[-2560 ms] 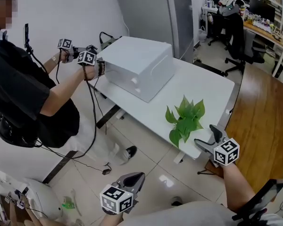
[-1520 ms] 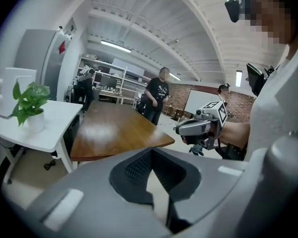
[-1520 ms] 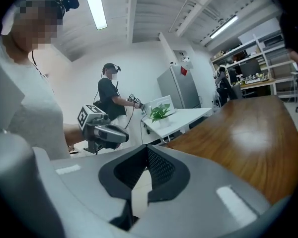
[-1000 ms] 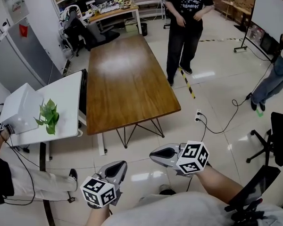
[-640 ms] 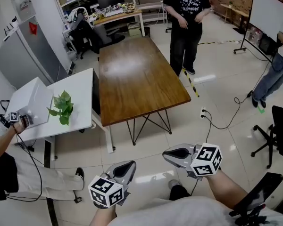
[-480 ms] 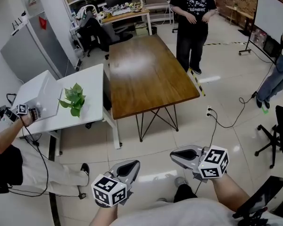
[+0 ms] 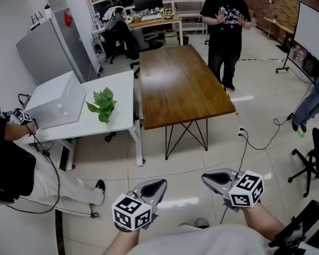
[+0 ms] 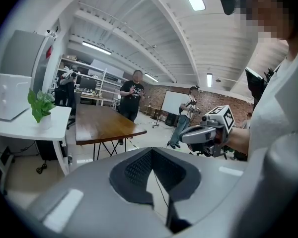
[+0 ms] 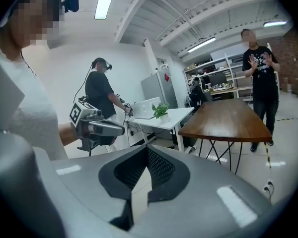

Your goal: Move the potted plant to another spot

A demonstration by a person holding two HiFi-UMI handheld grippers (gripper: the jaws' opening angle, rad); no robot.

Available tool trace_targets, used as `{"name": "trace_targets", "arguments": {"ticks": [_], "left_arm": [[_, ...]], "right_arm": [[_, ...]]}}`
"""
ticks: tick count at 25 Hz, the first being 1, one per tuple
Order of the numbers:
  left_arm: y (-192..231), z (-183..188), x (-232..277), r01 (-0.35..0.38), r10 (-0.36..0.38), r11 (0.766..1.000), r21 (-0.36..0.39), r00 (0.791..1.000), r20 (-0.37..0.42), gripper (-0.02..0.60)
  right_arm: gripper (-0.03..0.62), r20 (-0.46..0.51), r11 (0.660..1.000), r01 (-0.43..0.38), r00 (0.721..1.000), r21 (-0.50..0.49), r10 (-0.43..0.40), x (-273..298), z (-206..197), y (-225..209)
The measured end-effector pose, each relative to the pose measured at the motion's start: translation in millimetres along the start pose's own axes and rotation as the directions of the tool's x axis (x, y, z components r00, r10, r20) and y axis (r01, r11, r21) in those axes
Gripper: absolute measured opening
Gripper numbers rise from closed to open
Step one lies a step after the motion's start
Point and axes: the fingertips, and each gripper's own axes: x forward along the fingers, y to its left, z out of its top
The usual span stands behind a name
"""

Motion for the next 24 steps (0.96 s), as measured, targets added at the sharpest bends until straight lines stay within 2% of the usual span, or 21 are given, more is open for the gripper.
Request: {"name": "trace_targets", "arguments": {"ticks": [10, 18, 24], "left_arm": [[-36, 6, 2, -0.016, 0.016, 1.0, 0.011, 1.0, -0.005, -0.004], [-45, 9, -1, -0.028, 0.029, 0.999, 0.04, 1.0, -0.007, -0.003], [-79, 13, -7, -0.053, 0.053, 0.998, 0.021, 0.999, -0.007, -0.003]], "right_arm": [[0.005, 0.014, 1.0, -0.023, 1.0, -0.008, 0.023, -27, 8, 3], [0.005, 0.031, 0.999, -0.042, 0.999, -0.025, 0.043, -29, 9, 10], [0.005, 0.016, 0.997, -0.069, 0.997, -0.042, 0.07, -63, 13, 21]]}}
